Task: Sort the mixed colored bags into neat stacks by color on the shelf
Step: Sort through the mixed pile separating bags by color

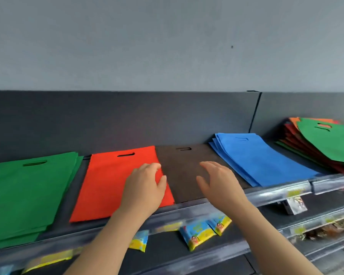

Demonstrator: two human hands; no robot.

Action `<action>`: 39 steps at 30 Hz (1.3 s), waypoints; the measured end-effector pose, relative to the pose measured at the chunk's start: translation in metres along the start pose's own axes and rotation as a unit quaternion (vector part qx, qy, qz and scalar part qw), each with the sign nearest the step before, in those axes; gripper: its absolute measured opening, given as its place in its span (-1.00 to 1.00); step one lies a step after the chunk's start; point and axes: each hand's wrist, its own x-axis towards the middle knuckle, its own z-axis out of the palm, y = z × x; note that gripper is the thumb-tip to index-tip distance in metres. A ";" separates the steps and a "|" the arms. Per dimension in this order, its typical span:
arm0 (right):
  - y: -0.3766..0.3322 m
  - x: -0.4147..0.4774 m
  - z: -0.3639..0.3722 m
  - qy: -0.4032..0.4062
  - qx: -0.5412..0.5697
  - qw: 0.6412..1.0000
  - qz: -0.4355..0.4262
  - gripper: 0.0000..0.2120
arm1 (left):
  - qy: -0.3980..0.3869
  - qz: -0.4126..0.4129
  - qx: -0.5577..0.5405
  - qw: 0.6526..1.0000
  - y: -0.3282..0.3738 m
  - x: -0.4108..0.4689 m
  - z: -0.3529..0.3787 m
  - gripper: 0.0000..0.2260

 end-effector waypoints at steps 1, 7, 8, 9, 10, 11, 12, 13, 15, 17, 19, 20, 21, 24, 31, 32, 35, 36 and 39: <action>0.023 -0.003 -0.009 0.003 0.000 1.000 0.011 -0.59 | -0.004 0.008 -0.008 1.000 0.020 0.003 0.013 -0.70; 0.151 -0.024 -0.052 0.003 -0.019 0.996 0.083 -0.57 | -0.040 0.045 -0.056 0.997 0.129 0.015 0.088 -0.70; 0.169 -0.027 -0.058 0.000 -0.023 0.995 0.095 -0.56 | -0.051 0.050 -0.062 0.996 0.144 0.017 0.098 -0.70; 0.187 -0.029 -0.064 -0.002 -0.026 0.994 0.109 -0.55 | -0.062 0.055 -0.066 0.994 0.159 0.020 0.109 -0.69; 0.206 -0.030 -0.071 0.000 -0.029 0.992 0.122 -0.54 | -0.071 0.062 -0.068 0.993 0.175 0.025 0.121 -0.69; 0.222 -0.030 -0.076 0.002 -0.032 0.991 0.133 -0.54 | -0.079 0.066 -0.073 0.992 0.187 0.030 0.131 -0.68; 0.237 -0.030 -0.080 0.003 -0.036 0.989 0.142 -0.54 | -0.087 0.070 -0.079 0.991 0.198 0.034 0.140 -0.68; 0.253 -0.029 -0.085 0.005 -0.040 0.988 0.151 -0.54 | -0.096 0.076 -0.084 0.989 0.211 0.040 0.152 -0.67; 0.285 -0.025 -0.094 0.013 -0.044 0.984 0.172 -0.54 | -0.116 0.089 -0.083 0.986 0.234 0.052 0.173 -0.66; 0.315 -0.019 -0.101 0.015 -0.051 0.980 0.194 -0.56 | -0.130 0.100 -0.080 0.983 0.256 0.065 0.194 -0.67; 0.347 -0.010 -0.109 0.016 -0.065 0.974 0.216 -0.65 | -0.135 0.107 -0.082 0.982 0.280 0.082 0.218 -0.68; 0.362 -0.005 -0.112 0.021 -0.069 0.972 0.223 -0.67 | -0.138 0.109 -0.087 0.981 0.290 0.089 0.229 -0.68; 0.379 0.001 -0.115 0.026 -0.074 0.970 0.230 -0.67 | -0.143 0.111 -0.094 0.979 0.302 0.098 0.242 -0.68; 0.427 0.019 -0.127 0.036 -0.085 0.965 0.246 -0.64 | -0.166 0.114 -0.110 0.973 0.337 0.122 0.274 -0.69; 0.533 0.054 -0.150 0.032 -0.094 0.949 0.300 -0.59 | -0.214 0.109 -0.158 0.958 0.414 0.169 0.336 -0.69; 0.547 0.058 -0.151 0.027 -0.094 0.947 0.306 -0.60 | -0.224 0.101 -0.166 0.955 0.423 0.173 0.345 -0.68; 0.589 0.071 -0.158 0.015 -0.097 0.944 0.316 -0.64 | -0.249 0.067 -0.185 0.948 0.447 0.183 0.373 -0.59; 0.604 0.075 -0.160 0.011 -0.095 0.943 0.317 -0.65 | -0.254 0.052 -0.192 0.947 0.454 0.186 0.381 -0.56; 0.641 0.088 -0.166 -0.031 -0.079 0.947 0.310 -0.68 | -0.254 -0.002 -0.221 0.942 0.471 0.194 0.402 -0.49</action>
